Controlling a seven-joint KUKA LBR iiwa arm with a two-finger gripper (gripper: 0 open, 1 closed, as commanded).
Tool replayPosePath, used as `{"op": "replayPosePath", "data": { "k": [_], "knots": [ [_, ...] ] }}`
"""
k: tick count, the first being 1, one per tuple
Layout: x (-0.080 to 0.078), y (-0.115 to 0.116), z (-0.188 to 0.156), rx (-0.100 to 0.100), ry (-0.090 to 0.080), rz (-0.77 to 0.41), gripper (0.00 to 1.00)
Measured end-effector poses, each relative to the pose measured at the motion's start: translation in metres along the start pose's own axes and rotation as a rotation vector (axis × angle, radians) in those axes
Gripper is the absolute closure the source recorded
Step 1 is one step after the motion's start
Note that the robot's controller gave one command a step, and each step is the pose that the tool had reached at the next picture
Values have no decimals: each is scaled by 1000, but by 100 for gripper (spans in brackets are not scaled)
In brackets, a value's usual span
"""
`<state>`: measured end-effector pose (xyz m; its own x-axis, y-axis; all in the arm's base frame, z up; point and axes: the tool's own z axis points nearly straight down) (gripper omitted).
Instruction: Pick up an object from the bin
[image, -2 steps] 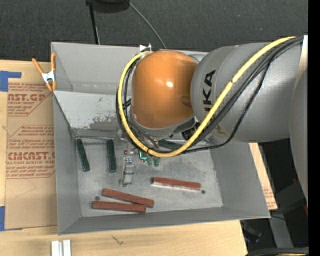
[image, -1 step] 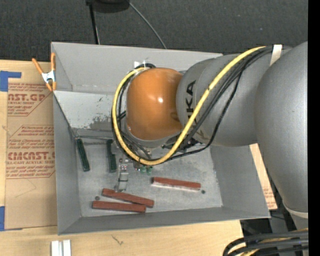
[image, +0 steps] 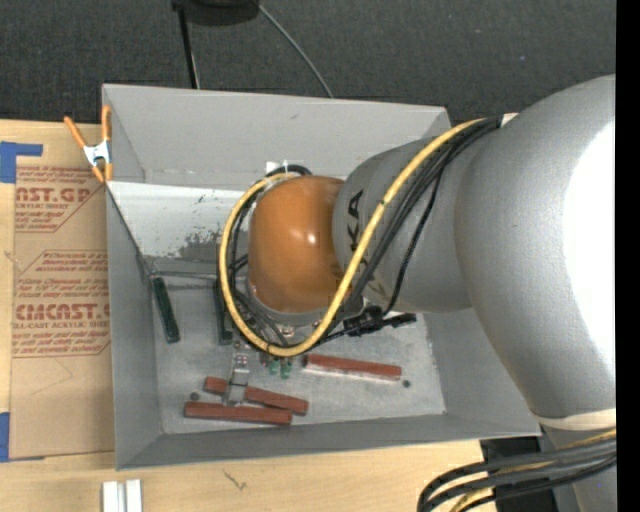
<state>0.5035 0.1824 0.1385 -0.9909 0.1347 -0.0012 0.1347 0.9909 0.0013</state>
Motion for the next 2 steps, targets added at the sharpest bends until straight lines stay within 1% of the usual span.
{"op": "replayPosePath", "data": {
  "k": [1,2],
  "knots": [
    [1,-32,35,1,2,-41,0],
    [23,-4,66,-1,0,-139,100]
  ]
}}
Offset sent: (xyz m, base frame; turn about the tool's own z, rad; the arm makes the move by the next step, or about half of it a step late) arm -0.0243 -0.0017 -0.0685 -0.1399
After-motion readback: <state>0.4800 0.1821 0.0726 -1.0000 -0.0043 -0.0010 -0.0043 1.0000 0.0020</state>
